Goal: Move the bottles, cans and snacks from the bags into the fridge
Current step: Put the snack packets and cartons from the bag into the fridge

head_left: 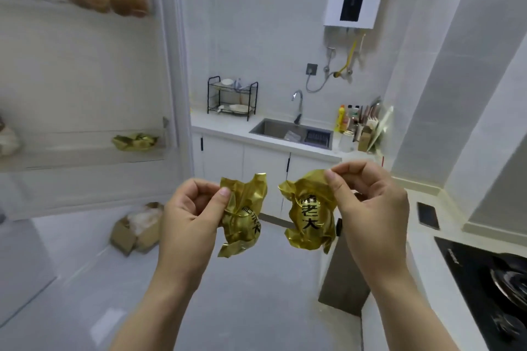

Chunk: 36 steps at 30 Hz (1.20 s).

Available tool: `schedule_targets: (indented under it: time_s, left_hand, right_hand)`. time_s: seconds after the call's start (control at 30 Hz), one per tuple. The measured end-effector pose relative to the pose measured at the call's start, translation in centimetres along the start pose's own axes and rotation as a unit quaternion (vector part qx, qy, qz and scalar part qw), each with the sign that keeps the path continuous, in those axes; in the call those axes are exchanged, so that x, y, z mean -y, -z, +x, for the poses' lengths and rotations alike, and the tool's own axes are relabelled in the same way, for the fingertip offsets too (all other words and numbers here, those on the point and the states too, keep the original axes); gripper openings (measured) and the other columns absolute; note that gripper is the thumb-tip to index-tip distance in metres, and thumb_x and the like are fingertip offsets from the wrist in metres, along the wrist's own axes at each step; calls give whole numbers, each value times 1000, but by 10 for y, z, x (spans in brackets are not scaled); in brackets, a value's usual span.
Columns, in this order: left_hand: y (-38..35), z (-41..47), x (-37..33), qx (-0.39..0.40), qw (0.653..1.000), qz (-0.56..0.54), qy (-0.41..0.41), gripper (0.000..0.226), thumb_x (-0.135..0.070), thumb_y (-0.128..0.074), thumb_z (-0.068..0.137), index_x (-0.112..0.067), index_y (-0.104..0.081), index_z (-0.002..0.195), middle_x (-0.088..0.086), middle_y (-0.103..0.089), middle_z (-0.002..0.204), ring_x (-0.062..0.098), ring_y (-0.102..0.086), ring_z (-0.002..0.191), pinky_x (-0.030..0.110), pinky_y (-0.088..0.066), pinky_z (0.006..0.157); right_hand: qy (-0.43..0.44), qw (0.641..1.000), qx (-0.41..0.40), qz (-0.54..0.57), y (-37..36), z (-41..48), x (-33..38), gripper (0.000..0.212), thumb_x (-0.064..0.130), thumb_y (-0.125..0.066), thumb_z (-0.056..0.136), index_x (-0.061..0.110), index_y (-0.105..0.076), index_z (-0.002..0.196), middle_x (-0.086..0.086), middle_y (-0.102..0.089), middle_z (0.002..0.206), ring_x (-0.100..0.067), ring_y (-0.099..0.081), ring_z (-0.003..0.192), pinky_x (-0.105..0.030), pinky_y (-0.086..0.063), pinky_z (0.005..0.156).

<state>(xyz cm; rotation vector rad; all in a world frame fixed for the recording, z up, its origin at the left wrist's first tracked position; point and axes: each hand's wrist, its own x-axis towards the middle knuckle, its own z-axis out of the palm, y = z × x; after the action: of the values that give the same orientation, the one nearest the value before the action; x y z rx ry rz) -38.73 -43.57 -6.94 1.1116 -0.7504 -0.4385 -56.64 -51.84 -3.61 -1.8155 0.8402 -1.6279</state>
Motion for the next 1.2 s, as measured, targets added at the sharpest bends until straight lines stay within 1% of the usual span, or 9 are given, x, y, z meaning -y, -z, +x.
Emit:
schedule_targets:
  time_s: [0.1, 0.3, 0.43, 0.53, 0.63, 0.77, 0.93, 1.0, 1.2]
  left_hand:
    - [46, 22, -14, -29, 999, 20, -19, 12, -11, -64, 88, -16, -62, 77, 0, -67, 67, 18, -65, 66, 33, -54, 61]
    - [117, 64, -32, -84, 992, 67, -64, 9, -11, -64, 88, -14, -63, 80, -2, -68, 67, 10, -64, 63, 22, -53, 54]
    - [145, 93, -30, -118, 987, 83, -70, 9, -13, -65, 88, -16, -63, 79, 6, -70, 75, 20, -65, 71, 38, -56, 69]
    - [156, 117, -26, -132, 984, 86, -84, 10, -16, -66, 86, -21, -64, 77, 10, -69, 79, 23, -64, 75, 43, -54, 73]
    - [160, 142, -28, -152, 979, 86, -109, 11, -14, -66, 86, -20, -64, 77, 5, -68, 75, 18, -62, 72, 36, -52, 68]
    - [160, 178, -35, -175, 970, 98, -135, 10, -12, -65, 87, -17, -62, 79, 3, -67, 72, 15, -60, 69, 30, -49, 65]
    - [161, 218, -37, -213, 958, 101, -166, 6, -28, -69, 78, -25, -64, 76, 5, -68, 77, 20, -62, 75, 39, -52, 74]
    - [160, 231, -33, -227, 954, 97, -170, 7, -28, -70, 78, -24, -64, 76, 4, -68, 75, 20, -61, 75, 41, -51, 76]
    - [162, 266, -24, -254, 947, 77, -180, 12, -11, -63, 89, -17, -59, 79, -4, -67, 64, 9, -62, 61, 21, -52, 59]
  right_hand:
    - [23, 999, 36, 27, -57, 6, 12, 10, 17, -70, 85, 26, -65, 84, 14, -68, 78, -5, -67, 80, -20, -56, 64]
    - [59, 992, 81, 75, -154, 22, 27, 8, 11, -71, 84, 17, -67, 83, 8, -69, 73, -8, -68, 74, -27, -56, 59]
    - [72, 986, 110, 103, -199, 38, 26, 7, 10, -71, 85, 15, -67, 84, 7, -69, 74, -8, -67, 74, -28, -56, 60]
    - [82, 981, 126, 126, -226, 55, 20, 6, 10, -71, 85, 15, -68, 85, 5, -70, 76, -11, -68, 74, -30, -57, 63]
    - [93, 975, 135, 146, -252, 78, 12, 6, 10, -71, 85, 15, -68, 84, 4, -70, 75, -13, -68, 73, -33, -58, 64]
    - [103, 969, 139, 179, -285, 112, 4, 8, 8, -71, 85, 14, -67, 82, 7, -70, 73, -9, -68, 72, -29, -57, 64]
    - [108, 960, 162, 201, -324, 147, -12, 4, 9, -70, 86, 10, -67, 84, 5, -69, 75, -10, -69, 74, -36, -58, 67]
    - [104, 959, 168, 204, -337, 158, -19, 4, 9, -70, 86, 9, -67, 84, 5, -69, 74, -11, -68, 73, -38, -58, 68]
    - [94, 960, 169, 203, -375, 180, -32, 4, 8, -70, 86, 7, -66, 85, 3, -69, 74, -9, -69, 72, -33, -58, 67]
